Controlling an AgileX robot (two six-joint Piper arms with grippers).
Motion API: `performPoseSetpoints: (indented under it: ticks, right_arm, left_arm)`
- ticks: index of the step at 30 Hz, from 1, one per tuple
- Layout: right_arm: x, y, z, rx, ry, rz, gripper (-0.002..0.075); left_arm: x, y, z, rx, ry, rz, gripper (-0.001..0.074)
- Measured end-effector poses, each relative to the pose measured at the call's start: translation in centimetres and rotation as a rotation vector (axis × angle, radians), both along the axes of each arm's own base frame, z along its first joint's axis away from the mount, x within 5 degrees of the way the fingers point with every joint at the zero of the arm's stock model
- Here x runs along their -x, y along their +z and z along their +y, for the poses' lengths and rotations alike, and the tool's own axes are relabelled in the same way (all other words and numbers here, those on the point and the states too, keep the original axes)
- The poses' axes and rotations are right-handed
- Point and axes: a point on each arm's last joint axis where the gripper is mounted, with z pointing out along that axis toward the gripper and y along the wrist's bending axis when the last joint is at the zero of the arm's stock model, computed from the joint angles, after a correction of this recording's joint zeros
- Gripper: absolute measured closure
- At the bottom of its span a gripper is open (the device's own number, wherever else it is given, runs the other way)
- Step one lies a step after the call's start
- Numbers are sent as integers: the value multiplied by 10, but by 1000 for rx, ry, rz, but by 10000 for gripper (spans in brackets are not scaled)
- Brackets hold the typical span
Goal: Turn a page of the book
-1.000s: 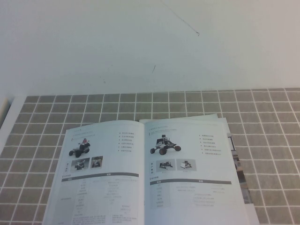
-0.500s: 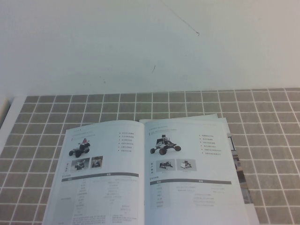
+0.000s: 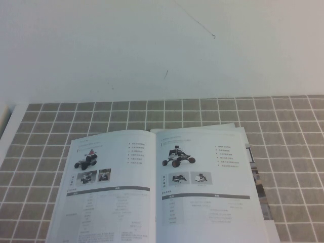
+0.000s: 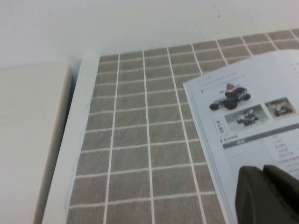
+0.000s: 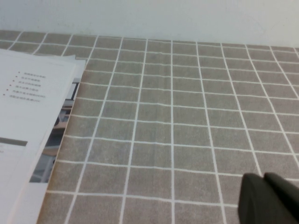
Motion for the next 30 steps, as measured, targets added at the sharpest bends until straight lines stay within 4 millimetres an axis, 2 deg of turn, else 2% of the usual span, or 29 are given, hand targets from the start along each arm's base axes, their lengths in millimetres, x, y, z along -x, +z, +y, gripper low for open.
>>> performPoseSetpoints:
  ticks: [3,8,14,18,24,30]
  right_arm:
    - [-2,2,0,6,0,-46,729]
    - [-5,20,0,7,4,-241,729]
    - [-4,40,1,82,15,-460,729]
    - [-2,52,1,92,13,-599,729]
    - [3,64,1,78,9,-745,729]
    - [6,72,0,-9,6,-839,729]
  left_arm:
    - [-2,7,-1,4,-8,-94,738]
    - [-1,37,-4,29,-38,-419,738]
    - [11,69,-6,52,-74,-792,738]
    - [20,81,-6,66,-90,-960,738]
    - [26,87,-6,74,-99,-1056,738]
    - [25,86,-9,166,-154,-1017,738]
